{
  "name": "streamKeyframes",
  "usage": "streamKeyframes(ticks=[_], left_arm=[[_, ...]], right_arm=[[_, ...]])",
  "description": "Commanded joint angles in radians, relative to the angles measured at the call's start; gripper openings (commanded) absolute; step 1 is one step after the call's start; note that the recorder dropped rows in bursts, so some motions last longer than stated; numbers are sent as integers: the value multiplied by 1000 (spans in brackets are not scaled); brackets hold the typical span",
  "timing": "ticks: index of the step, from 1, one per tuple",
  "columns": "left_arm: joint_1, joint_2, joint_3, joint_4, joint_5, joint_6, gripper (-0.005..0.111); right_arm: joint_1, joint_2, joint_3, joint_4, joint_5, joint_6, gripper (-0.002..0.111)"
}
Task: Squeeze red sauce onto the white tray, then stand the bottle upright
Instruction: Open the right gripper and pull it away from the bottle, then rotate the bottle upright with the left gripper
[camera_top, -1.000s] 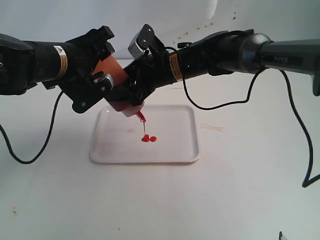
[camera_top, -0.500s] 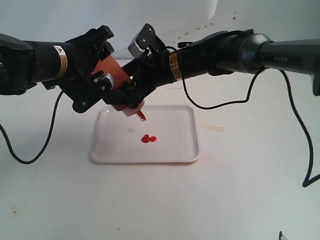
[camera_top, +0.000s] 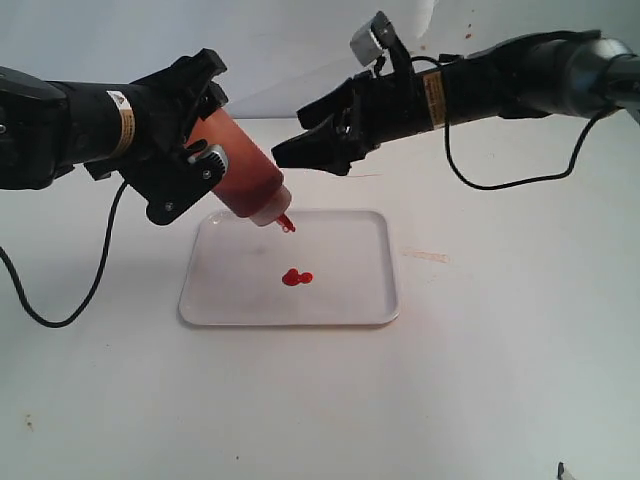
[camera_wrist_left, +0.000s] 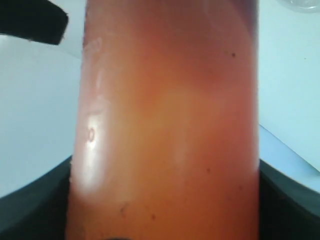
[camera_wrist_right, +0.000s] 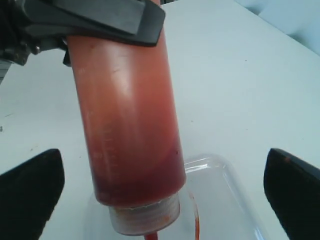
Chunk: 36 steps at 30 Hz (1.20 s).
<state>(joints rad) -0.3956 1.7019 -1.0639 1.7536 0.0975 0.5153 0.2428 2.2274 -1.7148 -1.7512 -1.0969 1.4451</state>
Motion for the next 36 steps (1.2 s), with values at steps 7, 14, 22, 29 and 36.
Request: streamKeyframes(ticks=[7,14,22,29,36], left_arm=[[-5,-15,-8,-74,4,-22,0],[-5,-15,2,-105,8,-47,0],[-5,-15,41,-125,5,-105,0],[-5,-15,41,-271,-5,-181,0],[-5,-15,57,-536,13,-182,0]], right_arm=[[-183,-36,4,7,-123,100,95],[-291,-36,4,7,-124,110,40],[-333,-36,4,7,-124,169,0],[-335,-36,4,7,-124,203,0],[-335,-36,6,7,-124,164,0]])
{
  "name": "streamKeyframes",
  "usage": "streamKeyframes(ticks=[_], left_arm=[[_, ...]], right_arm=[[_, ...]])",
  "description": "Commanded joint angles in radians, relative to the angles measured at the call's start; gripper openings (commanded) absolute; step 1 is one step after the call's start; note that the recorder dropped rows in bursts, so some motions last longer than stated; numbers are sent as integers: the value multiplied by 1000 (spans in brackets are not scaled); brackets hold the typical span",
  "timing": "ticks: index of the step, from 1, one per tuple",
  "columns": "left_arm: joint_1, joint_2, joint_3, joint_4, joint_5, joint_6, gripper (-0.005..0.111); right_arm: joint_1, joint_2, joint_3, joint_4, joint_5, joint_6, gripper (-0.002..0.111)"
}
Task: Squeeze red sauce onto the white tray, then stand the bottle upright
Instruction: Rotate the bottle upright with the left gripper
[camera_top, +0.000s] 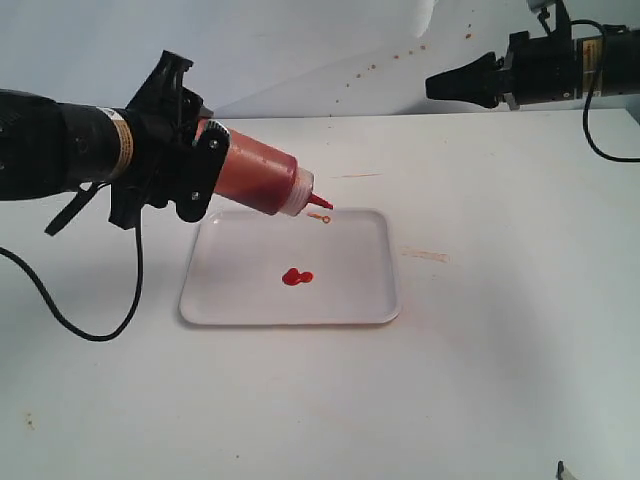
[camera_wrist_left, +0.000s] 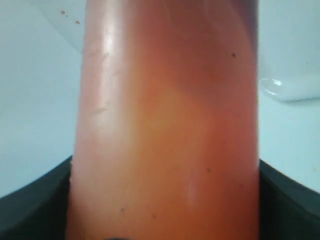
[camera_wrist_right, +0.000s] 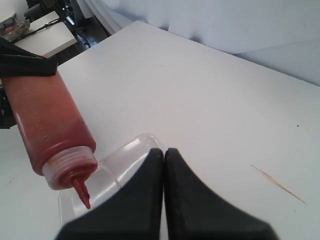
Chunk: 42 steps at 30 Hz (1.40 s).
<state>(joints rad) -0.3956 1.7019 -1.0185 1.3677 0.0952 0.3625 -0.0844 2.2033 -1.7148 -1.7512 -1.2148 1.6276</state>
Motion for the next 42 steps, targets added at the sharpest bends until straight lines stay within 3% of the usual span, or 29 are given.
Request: streamKeyframes(ticks=[1,5,9,17,21,23,27,29,32,38,42], left_arm=[[-2,-15,14,-172,15,-34,0],[1,-15,50,-257,-20,-115,0],[27,-15,109,-286,-181,-255,0],[220,-13,286,-480,-766,-302,0],[333,-11,358,-473,-950,-301,0],[353,-7,372,-473,-998,-306,0],[360,37,374,-473,-1147,-343,0],[360,105,374,-471,-1301,-372,0],[362,207,348,-506,-1316,-440,0],[355,254,257,-362,-1316,-653,0],[283,254,220,-328,-1316,-722,0]], right_arm=[[-8,-14,10,7,-6,-20,0],[-19,-16,36,7,-6,-34,0],[-47,-42,96,7,-6,-48,0],[-65,-230,369,7,57,-244,0],[-65,-366,541,167,184,-418,0],[-65,-410,606,246,176,-495,0],[-64,-461,735,394,121,-662,0],[-64,-470,820,506,86,-794,0],[-64,-470,880,670,65,-870,0],[-53,-473,880,677,-6,-854,0],[11,-473,880,682,-6,-871,0]])
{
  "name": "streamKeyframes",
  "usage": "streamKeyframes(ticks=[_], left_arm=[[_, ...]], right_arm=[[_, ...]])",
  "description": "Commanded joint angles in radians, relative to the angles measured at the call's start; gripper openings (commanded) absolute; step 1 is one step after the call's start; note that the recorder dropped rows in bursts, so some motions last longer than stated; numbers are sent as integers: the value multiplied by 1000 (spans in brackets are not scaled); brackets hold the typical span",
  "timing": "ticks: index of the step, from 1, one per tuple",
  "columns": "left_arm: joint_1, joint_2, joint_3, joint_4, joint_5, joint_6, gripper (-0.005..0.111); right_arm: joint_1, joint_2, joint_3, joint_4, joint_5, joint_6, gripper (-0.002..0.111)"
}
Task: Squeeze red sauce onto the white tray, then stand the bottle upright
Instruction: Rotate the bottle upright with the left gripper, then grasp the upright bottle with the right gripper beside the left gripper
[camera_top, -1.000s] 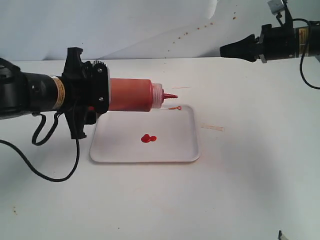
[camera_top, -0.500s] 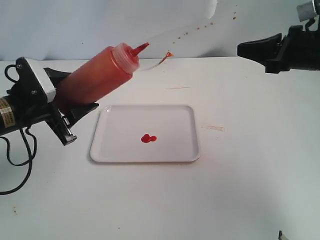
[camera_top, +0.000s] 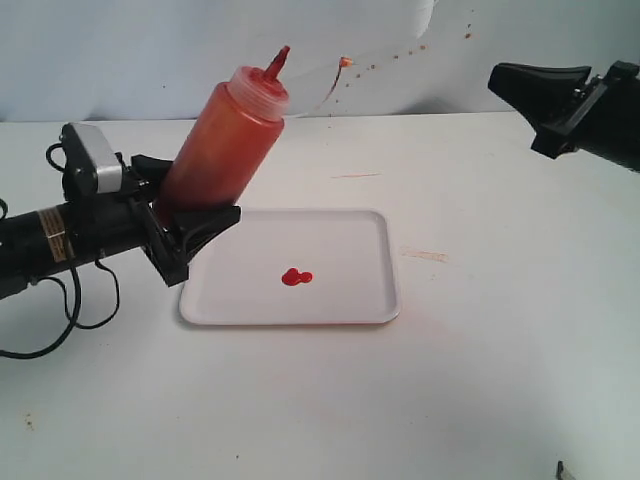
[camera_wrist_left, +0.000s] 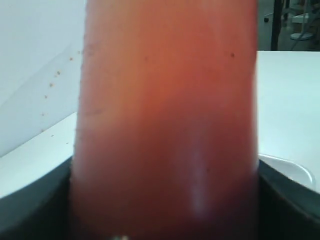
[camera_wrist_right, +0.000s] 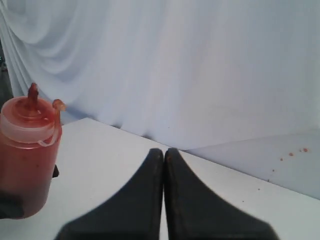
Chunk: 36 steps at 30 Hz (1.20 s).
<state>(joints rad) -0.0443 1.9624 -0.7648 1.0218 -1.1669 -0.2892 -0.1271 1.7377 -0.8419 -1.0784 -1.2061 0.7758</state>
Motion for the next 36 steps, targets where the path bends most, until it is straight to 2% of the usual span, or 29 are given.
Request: streamKeyframes(ticks=[1,4,7,9,12,15,17,22,27,29,31,36], left_arm=[[-94,-7,-39,12,-54,-70,0],[-169,-7,-58,4,-54,-70,0],[-211,-7,-69,-12,-54,-70,0],[-215,-7,-69,-26,-54,-73,0],[-211,-7,-67,-45,-54,-78,0],[-211,-7,-67,-74,-54,-79,0],[-211,-7,-67,-89,-54,-79,0],[-211,-7,-67,-100,-54,-99,0],[-211,-7,-67,-102,-54,-126,0],[-215,-7,-67,-102,-54,-128,0],[-236,-7,-67,-98,-54,-128,0],[-272,-7,-79,-78,-54,-128,0]], right_arm=[[72,-7,7,10,-15,-19,0],[131,-7,7,10,-15,-37,1],[187,-7,7,10,90,-108,17],[214,-7,7,-11,146,-123,38],[224,-7,7,-11,162,-146,76],[224,-7,7,-25,183,-144,97],[224,-7,7,-74,185,-144,100],[263,-7,7,-150,23,-146,100],[328,5,7,-41,93,-134,100],[363,25,7,61,68,-131,100],[414,48,7,149,71,-129,100],[479,79,1,223,66,-137,100]])
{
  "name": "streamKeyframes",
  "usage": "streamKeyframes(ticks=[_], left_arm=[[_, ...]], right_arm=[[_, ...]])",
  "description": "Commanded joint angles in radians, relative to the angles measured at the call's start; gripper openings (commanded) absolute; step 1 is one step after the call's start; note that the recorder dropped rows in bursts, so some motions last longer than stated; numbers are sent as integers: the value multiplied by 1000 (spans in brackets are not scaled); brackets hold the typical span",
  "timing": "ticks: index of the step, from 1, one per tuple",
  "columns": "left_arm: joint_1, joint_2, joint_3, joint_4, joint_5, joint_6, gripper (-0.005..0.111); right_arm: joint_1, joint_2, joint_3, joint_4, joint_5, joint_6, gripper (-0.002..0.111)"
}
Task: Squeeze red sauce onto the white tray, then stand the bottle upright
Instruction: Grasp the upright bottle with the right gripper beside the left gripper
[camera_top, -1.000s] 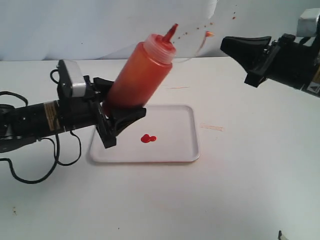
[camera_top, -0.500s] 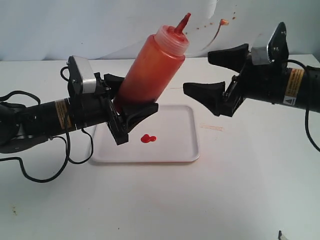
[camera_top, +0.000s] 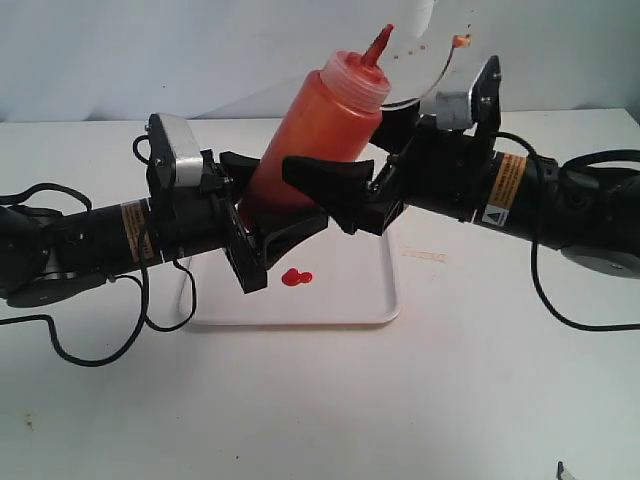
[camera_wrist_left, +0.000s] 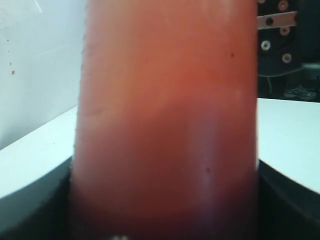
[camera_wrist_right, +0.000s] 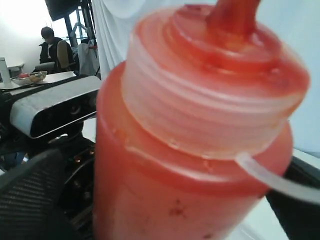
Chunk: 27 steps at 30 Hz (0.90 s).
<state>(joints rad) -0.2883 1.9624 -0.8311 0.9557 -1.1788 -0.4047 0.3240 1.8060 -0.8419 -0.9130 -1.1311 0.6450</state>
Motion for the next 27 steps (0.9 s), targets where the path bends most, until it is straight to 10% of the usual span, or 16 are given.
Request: streamKeyframes(ticks=[1,5,18,27], left_arm=[[-45,-7,-13,-11,-42,-13,0],[-65,-7,-13,-11,-42,-7,0],[-65,-7,-13,-20,14,-7,0],[-65,-7,-13,-20,29,24,15]], right_arm=[[39,11,1,69,-16,-24,100],[54,11,1,72,-25,-47,90],[57,11,1,54,-25,-99,4],[57,11,1,28,-25,-171,0]])
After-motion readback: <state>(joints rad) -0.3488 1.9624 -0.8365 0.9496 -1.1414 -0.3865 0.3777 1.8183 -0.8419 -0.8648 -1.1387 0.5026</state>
